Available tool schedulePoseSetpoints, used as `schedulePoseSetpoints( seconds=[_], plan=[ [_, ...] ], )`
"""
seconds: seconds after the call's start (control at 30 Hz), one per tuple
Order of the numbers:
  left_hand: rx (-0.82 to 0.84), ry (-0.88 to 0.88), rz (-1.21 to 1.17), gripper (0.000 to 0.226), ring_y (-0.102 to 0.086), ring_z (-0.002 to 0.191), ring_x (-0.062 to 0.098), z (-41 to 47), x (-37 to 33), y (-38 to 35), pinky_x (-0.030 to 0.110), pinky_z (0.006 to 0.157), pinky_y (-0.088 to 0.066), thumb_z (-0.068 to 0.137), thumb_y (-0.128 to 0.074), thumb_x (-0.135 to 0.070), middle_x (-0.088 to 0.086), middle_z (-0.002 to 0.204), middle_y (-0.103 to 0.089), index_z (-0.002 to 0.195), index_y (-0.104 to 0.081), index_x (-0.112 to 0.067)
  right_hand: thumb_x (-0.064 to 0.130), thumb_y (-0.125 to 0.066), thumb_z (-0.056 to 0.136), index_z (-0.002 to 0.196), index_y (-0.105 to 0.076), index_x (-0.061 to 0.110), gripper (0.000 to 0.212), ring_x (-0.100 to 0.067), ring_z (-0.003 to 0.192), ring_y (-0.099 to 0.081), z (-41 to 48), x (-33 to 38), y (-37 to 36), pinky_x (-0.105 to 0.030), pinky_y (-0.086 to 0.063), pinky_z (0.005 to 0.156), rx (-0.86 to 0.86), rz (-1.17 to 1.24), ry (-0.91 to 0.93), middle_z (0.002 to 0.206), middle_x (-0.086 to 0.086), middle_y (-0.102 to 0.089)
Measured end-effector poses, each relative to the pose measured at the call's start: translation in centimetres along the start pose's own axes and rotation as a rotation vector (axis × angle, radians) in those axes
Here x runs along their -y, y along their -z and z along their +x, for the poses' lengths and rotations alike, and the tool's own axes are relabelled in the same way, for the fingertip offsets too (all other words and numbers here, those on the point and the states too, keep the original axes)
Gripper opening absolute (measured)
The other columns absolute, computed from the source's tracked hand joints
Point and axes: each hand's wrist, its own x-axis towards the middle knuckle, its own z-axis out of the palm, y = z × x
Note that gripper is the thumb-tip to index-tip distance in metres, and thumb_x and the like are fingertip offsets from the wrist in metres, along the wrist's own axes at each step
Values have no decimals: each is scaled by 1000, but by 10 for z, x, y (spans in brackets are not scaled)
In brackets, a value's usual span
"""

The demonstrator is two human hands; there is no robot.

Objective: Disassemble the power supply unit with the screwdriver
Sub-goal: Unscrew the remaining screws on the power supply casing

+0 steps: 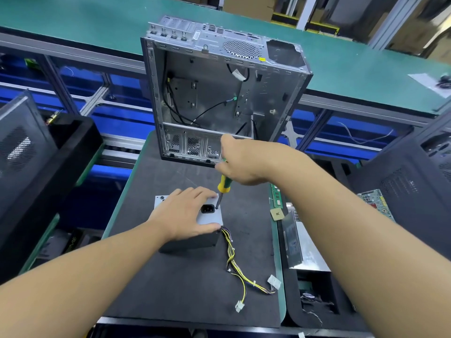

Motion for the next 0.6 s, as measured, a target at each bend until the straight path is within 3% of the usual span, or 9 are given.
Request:
schedulePoseSetpoints(
  seconds=[0.1,0.17,0.27,0.33,0.47,0.6],
  plan=[
    [-1,17,21,92,-44,122,9,0,1,-2,32,104,-33,75,-35,-88,-18,139,-42,151,-24,-36,28,-51,94,106,-42,19,17,-29,88,-58,-4,-3,7,-42,-49,80,63,40,53,106,-6,-50],
    [7,26,69,100,-42,122,10,1,1,-3,31,106,-32,74,-31,-90,-16,135,-42,154,-21,-32,25,-52,91,104,-42,23,16,-27,84,-59,-6,-3,7,-37,-48,74,84,64,48,106,-6,-52],
    [27,26,128,108,-40,120,10,2,1,-5,30,104,-31,72,-25,-93,-14,131,-40,157,-18,-26,45,-41,97,105,-37,16,30,-23,58,-58,-6,2,2,-34,-43,59,25,105,-28,86,-6,-57],
    [22,19,140,109,-40,120,10,2,1,-5,29,103,-32,72,-25,-93,-13,130,-40,157,-18,-25,52,-31,102,102,-34,14,39,-19,58,-49,-4,6,1,-34,-35,54,-28,64,-84,80,-5,-49],
    [1,18,127,104,-43,116,11,0,0,-4,29,101,-33,73,-29,-92,-13,127,-42,154,-26,-26,31,-36,105,99,-36,11,21,-20,66,-46,0,11,1,-37,-38,58,-35,-38,29,82,-7,-49],
    [-3,20,128,100,-44,111,11,1,-2,-3,28,98,-33,73,-29,-91,-14,120,-42,151,-27,-29,28,-44,100,109,-42,11,19,-29,84,-55,-6,10,6,-45,-49,80,55,27,102,100,-9,-58]
  ],
)
